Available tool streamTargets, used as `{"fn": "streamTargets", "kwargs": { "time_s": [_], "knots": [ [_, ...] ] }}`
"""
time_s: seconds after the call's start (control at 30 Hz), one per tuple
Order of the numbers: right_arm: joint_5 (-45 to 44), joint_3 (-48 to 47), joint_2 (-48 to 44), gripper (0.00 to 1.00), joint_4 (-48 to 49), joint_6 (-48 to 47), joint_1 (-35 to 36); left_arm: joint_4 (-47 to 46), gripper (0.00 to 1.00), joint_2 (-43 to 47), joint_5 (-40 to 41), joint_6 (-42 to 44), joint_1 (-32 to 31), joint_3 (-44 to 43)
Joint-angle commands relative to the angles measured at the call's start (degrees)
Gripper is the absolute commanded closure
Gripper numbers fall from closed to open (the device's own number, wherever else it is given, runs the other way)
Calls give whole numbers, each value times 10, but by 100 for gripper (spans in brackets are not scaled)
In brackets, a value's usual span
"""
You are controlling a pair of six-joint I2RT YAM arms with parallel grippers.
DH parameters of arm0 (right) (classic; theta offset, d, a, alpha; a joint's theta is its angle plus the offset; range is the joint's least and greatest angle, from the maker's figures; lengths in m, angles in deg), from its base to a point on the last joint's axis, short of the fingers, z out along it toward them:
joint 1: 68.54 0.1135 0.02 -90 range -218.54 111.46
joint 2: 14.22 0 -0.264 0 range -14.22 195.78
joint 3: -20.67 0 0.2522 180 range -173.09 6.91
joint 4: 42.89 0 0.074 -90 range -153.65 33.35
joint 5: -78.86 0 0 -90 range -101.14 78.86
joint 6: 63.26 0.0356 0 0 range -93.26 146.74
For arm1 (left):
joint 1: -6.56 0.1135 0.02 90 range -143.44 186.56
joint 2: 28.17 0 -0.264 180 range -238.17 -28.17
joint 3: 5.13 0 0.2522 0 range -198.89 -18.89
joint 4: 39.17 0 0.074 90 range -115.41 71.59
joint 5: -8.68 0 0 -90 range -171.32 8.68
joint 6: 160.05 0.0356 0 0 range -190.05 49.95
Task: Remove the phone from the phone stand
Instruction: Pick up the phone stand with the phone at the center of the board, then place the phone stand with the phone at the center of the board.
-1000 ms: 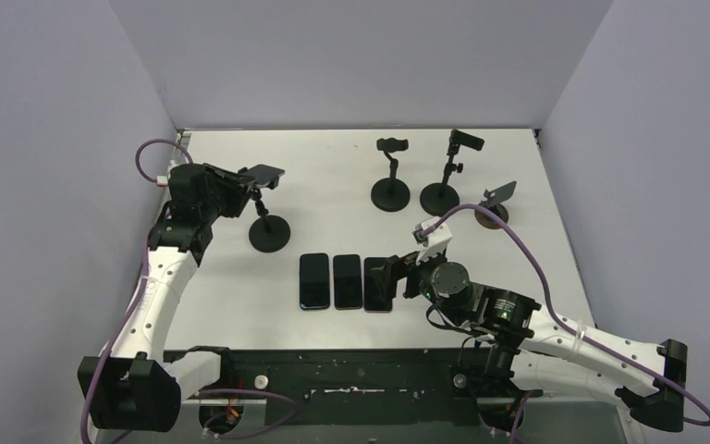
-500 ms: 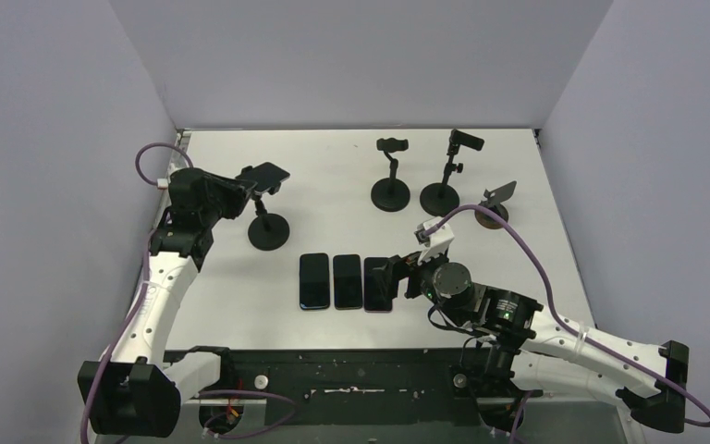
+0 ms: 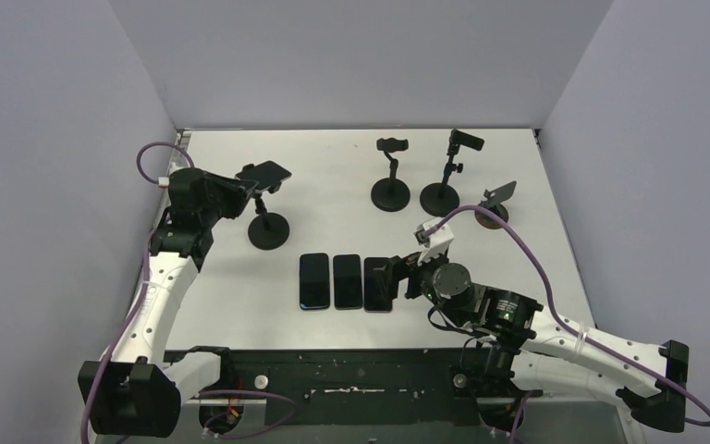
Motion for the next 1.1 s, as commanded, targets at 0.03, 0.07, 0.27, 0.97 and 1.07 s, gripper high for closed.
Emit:
{"fn": "streamTargets", "kwargs": {
  "time_s": [0.03,0.07,0.27,0.97,1.07],
  "knots": [
    [-15,-15,-11,11,3,-2,5,-20,100,10,-11,12,6,-12],
    [-15,-16,-11,11,1,-2,5,-22,100,9,-12,12,7,-19],
    [-16,-29,-11,11,-11,-4,5,-85,100,-18,-44,-14,13,-78],
    [-89,-83,-66,11,-88,-67,6,-291,100,-144,-319,-11,-7,-174],
    [-112,-101,-82,11,-112,-76,6,-307,100,-155,-346,-4,-23,-188]
  ]
}}
